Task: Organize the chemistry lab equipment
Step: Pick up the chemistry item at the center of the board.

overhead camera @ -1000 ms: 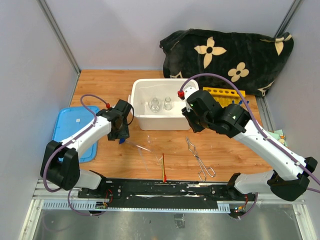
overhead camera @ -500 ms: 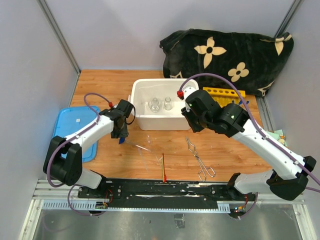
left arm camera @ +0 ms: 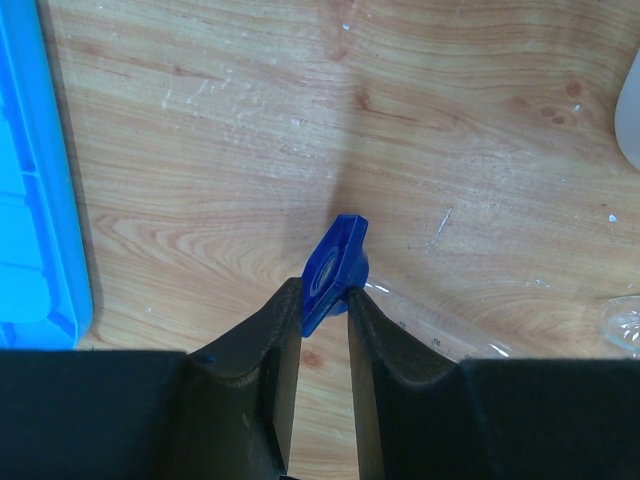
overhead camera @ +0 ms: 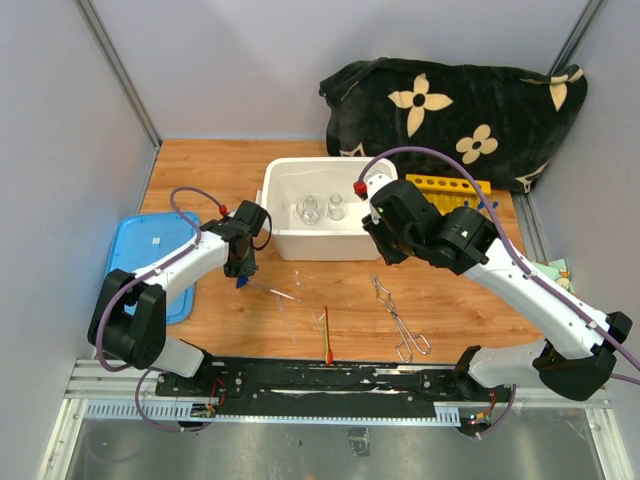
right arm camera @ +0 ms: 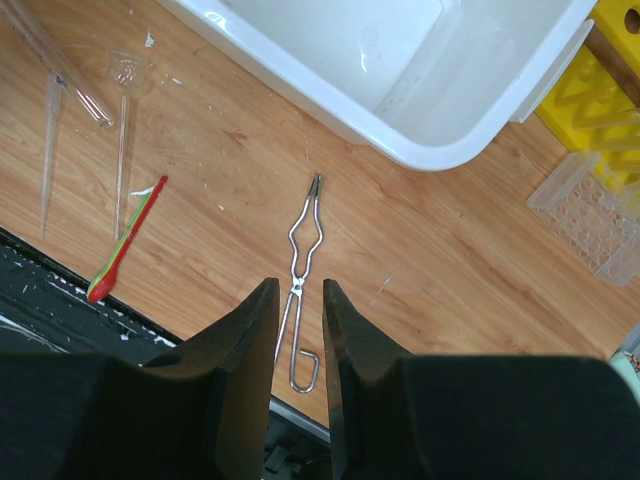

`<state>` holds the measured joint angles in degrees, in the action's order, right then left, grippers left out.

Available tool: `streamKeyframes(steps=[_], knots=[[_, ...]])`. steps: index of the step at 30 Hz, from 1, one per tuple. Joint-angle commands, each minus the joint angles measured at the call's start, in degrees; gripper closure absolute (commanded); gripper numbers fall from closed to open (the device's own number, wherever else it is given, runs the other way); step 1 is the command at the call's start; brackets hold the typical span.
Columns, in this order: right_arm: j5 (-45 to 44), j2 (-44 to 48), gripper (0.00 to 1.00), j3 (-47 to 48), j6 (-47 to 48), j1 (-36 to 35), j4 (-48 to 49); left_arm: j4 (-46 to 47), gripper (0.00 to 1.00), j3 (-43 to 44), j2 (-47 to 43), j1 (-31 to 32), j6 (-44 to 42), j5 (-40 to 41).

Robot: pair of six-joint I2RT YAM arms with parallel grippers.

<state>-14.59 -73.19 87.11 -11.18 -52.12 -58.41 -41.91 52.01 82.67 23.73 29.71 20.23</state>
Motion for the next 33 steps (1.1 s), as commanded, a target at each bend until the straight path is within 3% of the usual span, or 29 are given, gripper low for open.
streamKeyframes(steps=[1,9,16,33], knots=[[-0.86,0.54,0.75,-0.99,-0.86,-0.71,-0.67,1.45,0.71,-1.07,0.89,0.18,-0.45,-0.05],[-1.14,0.83,0.75,-1.63,-1.20,-0.76,-0.66,1.42,0.74,-0.87,0.34,0.18,-0.77,-0.43],[-1.14,0.85,0.75,-2.12,-1.28,-0.71,0.02,1.14,0.99,-0.93,0.20,0.18,-0.84,-1.36],[-1.66,1.29,0.76,-2.82,-1.63,-0.71,0.26,-0.18,1.00,-0.84,-3.77,0.18,-0.31,-6.18]])
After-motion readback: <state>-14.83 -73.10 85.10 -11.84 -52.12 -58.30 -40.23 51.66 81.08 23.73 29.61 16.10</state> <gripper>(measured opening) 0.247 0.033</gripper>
